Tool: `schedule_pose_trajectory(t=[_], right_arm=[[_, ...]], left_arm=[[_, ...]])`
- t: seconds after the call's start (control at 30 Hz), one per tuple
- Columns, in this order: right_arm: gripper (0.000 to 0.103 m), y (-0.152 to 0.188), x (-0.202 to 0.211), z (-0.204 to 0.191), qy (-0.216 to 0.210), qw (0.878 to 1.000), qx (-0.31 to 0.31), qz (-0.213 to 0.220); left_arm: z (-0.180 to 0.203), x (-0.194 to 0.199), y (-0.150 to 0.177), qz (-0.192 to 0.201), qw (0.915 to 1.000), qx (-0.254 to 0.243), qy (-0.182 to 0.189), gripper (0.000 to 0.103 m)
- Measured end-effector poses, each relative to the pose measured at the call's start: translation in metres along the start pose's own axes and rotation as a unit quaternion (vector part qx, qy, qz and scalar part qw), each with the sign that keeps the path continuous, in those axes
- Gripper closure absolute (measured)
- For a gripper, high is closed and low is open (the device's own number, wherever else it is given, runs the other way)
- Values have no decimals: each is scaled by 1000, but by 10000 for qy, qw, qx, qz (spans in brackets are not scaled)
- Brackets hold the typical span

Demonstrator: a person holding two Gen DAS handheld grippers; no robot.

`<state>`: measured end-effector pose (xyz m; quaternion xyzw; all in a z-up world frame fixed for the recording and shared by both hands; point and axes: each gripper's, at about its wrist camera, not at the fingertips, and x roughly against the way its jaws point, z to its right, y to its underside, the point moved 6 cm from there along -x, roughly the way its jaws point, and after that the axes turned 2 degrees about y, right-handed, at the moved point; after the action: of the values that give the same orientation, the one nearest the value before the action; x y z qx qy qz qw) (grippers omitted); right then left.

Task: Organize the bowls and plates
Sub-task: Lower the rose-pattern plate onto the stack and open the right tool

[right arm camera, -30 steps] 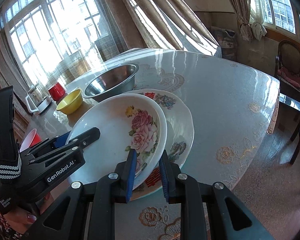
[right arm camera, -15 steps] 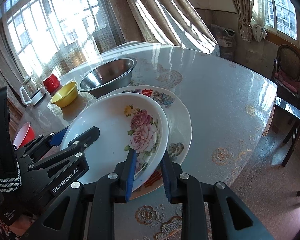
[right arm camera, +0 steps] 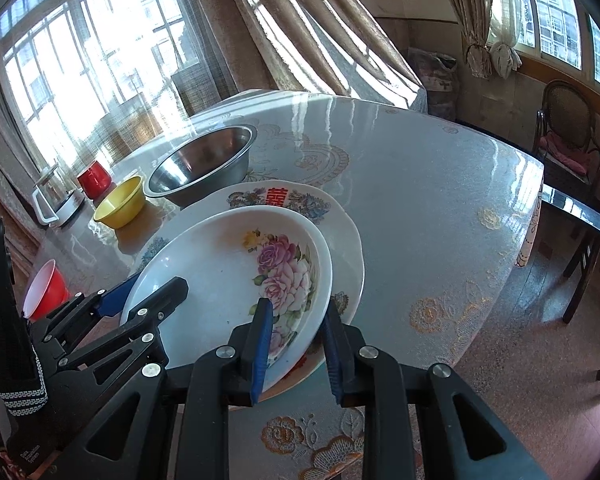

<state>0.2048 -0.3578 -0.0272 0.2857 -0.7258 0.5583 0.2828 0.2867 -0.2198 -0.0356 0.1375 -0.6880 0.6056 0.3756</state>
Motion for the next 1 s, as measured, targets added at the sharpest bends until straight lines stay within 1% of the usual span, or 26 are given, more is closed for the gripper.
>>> schedule_pose_trajectory(t=[0.1, 0.23, 0.37, 0.4, 0.43, 0.47, 0.5, 0.6, 0.77, 0.93, 1.0], right_arm=[[77, -6, -6, 1, 73, 10000, 39, 26], [77, -14, -17, -3, 272, 9993, 255, -14], [77, -20, -26, -8, 382, 9981, 471, -141], [74, -20, -28, -9, 354, 9979, 500, -194], [72, -21, -30, -12, 324, 9978, 522, -236], [68, -21, -30, -14, 343, 9976, 550, -236], [66, -21, -31, -15, 376, 9974, 574, -240], [65, -19, -30, -15, 383, 9977, 536, -160], [65, -10, -20, -11, 171, 9997, 168, -40], [66, -3, -12, -11, 26, 10000, -83, 18], [66, -1, -11, -11, -10, 9999, -138, 54]], left_arm=[[0, -4, -3, -58, 10000, -5, -69, 68], [-1, -5, -6, -57, 9997, -79, -246, 69], [-4, -7, -7, -53, 9980, -333, -538, 78], [-5, -7, -8, -58, 9977, -367, -573, 79], [-6, -8, -8, -80, 9976, -383, -566, 79], [-6, -9, -8, -96, 9976, -387, -562, 79], [-7, -9, -8, -98, 9976, -385, -558, 79], [-8, -7, -7, -69, 9982, -348, -487, 79], [-7, -4, -4, 39, 9981, -345, -504, 79], [-12, 3, -2, 142, 9995, -57, -288, 74], [-15, 9, 0, 236, 9994, 80, -229, 67]])
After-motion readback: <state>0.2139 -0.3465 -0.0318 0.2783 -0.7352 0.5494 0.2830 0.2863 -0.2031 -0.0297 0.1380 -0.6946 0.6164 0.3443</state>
